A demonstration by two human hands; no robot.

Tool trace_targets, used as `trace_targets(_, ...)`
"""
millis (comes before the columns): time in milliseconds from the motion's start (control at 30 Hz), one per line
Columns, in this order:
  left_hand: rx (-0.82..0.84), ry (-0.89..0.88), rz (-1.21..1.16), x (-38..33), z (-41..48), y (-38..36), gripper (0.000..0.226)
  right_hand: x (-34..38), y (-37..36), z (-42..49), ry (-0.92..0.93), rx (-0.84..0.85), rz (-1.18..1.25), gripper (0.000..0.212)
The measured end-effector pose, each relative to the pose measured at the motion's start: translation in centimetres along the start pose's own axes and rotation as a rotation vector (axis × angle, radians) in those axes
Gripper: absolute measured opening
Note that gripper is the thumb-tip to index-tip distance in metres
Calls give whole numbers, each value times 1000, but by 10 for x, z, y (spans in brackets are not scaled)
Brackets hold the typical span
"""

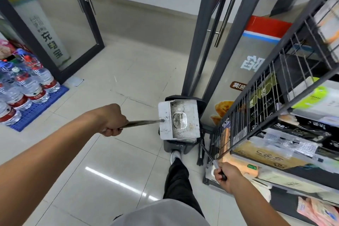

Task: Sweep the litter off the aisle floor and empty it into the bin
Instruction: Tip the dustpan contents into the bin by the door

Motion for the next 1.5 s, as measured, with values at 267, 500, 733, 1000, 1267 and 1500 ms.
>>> trace_targets(267,-178,-52,193,-16,9,-39,15,-16,6,-5,-17,-23,-13,15)
trace_targets(500,-328,-260,239,-9,-12,-88,8,-49,-6,-14,-40,-29,-80,13)
trace_targets(733,-462,-352,713,-2,-14,-104,29,-62,-10,-27,-38,-32,-165,5)
trace_targets(1000,-522,-401,889,51,11,-103,42,-67,-10,-29,-54,-43,-203,10)
trace_targets(1267,-471,-476,863,105,12,-113,64,-71,-15,-29,-64,-48,-209,10)
trace_targets(1500,-564,-408,831,97,-17,-97,48,-66,-23,-43,1,-131,-169,12)
Point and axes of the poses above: each hand's wrist, its own z-axis towards the middle knuckle, its own y-axis out of the back of the hand, x = y × z, the point moved 7 cm from there along z, towards the middle knuckle, and after that the axes turned 3 degrees about x, right-handed, at the moved point
